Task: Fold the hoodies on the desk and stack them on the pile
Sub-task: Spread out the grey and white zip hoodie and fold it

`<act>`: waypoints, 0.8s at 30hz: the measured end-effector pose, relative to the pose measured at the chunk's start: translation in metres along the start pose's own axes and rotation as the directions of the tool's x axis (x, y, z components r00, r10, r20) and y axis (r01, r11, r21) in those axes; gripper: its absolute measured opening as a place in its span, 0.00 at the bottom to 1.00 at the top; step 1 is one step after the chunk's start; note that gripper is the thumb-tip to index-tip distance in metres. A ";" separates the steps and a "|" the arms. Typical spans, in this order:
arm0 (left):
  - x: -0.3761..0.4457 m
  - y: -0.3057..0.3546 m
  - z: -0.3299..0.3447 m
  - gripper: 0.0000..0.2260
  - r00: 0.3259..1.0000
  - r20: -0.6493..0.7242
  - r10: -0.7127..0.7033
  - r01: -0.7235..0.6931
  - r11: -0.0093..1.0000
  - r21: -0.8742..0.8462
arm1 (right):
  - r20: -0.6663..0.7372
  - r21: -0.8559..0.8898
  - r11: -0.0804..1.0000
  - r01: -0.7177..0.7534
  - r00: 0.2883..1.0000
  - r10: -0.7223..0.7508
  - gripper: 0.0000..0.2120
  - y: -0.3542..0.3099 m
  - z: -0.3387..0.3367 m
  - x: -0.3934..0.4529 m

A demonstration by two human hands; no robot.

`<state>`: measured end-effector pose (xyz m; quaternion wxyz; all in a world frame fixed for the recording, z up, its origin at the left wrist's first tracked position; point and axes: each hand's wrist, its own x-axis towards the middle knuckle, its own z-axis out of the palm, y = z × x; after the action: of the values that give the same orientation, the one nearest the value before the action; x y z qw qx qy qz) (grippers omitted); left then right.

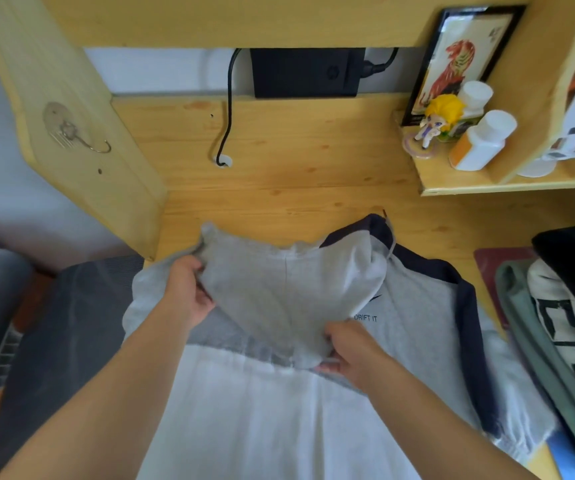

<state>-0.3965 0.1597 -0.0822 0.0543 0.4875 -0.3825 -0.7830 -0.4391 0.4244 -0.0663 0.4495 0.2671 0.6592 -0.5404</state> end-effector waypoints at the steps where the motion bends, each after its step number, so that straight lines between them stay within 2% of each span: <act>1: 0.001 -0.004 -0.004 0.16 0.999 0.028 -0.019 0.019 1.000 -0.010 | 0.022 -0.064 0.997 -0.049 0.998 0.051 0.15 0.005 -0.005 0.000; 2: 0.000 -0.005 -0.005 0.19 0.999 0.030 -0.027 0.026 1.000 0.010 | 0.013 -0.080 0.994 -0.069 0.997 0.070 0.14 0.005 -0.010 0.002; 4: 0.007 -0.007 -0.004 0.25 1.000 -0.015 -0.015 0.016 0.992 0.126 | -0.075 -0.033 0.999 -0.014 0.997 0.011 0.12 -0.010 -0.024 0.014; 6: 0.017 -0.009 -0.001 0.20 0.992 -0.097 0.084 -0.054 0.959 0.279 | -0.231 0.041 0.994 0.100 0.969 -0.088 0.15 -0.033 -0.039 0.032; 8: 0.019 -0.009 0.001 0.13 0.981 -0.132 0.146 -0.087 0.925 0.370 | -0.332 0.053 0.974 0.220 0.924 -0.190 0.25 -0.058 -0.051 0.049; 10: 0.016 -0.008 0.001 0.10 0.985 -0.105 0.135 -0.098 0.949 0.301 | -0.304 -0.002 0.954 0.301 0.909 -0.287 0.25 -0.075 -0.056 0.060; 12: 0.013 -0.008 0.000 0.07 0.985 -0.069 0.160 -0.143 0.967 0.209 | -0.272 -0.130 0.928 0.349 0.888 -0.372 0.17 -0.083 -0.059 0.071; 15: 0.018 -0.009 -0.003 0.06 0.968 -0.077 0.237 -0.226 0.966 0.127 | -0.363 -0.252 0.888 0.385 0.813 -0.455 0.08 -0.084 -0.064 0.072; 16: 0.021 -0.010 -0.003 0.09 0.957 -0.098 0.274 -0.257 0.953 0.158 | -0.366 -0.276 0.882 0.383 0.806 -0.465 0.10 -0.084 -0.067 0.072; 17: 0.024 -0.012 -0.003 0.13 0.928 -0.126 0.351 -0.306 0.909 0.282 | -0.371 -0.324 0.866 0.380 0.792 -0.486 0.14 -0.082 -0.068 0.072; 18: 0.025 -0.014 -0.001 0.16 0.865 -0.147 0.480 -0.358 0.795 0.490 | -0.396 -0.411 0.825 0.389 0.739 -0.546 0.19 -0.079 -0.068 0.072; 19: 0.024 -0.017 0.002 0.18 0.754 -0.106 0.648 -0.399 0.580 0.710 | -0.410 -0.537 0.728 0.425 0.623 -0.666 0.23 -0.074 -0.065 0.071; 20: 0.018 -0.020 0.009 0.19 0.607 0.053 0.793 -0.444 0.283 0.850 | -0.354 -0.679 0.556 0.479 0.450 -0.820 0.24 -0.069 -0.057 0.069; 21: 0.013 -0.026 0.018 0.20 0.479 0.291 0.828 -0.475 -0.034 0.879 | -0.209 -0.796 0.330 0.506 0.283 -0.936 0.25 -0.062 -0.047 0.069; 22: 0.011 -0.034 0.026 0.20 0.407 0.519 0.752 -0.489 -0.300 0.819 | -0.003 -0.873 0.095 0.478 0.190 -0.982 0.24 -0.056 -0.038 0.074; 23: 0.015 -0.045 0.029 0.21 0.401 0.663 0.632 -0.485 -0.468 0.739 | 0.202 -0.906 -0.103 0.410 0.207 -0.957 0.23 -0.052 -0.031 0.080; 24: 0.023 -0.054 0.029 0.23 0.463 0.703 0.540 -0.447 -0.542 0.711 | 0.324 -0.919 -0.221 0.327 0.308 -0.894 0.24 -0.050 -0.030 0.091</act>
<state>-0.4156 0.2031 -0.1276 0.0976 0.0990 -0.9886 -0.0584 -0.5312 0.4270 -0.1223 -0.0421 -0.3209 0.9402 -0.1063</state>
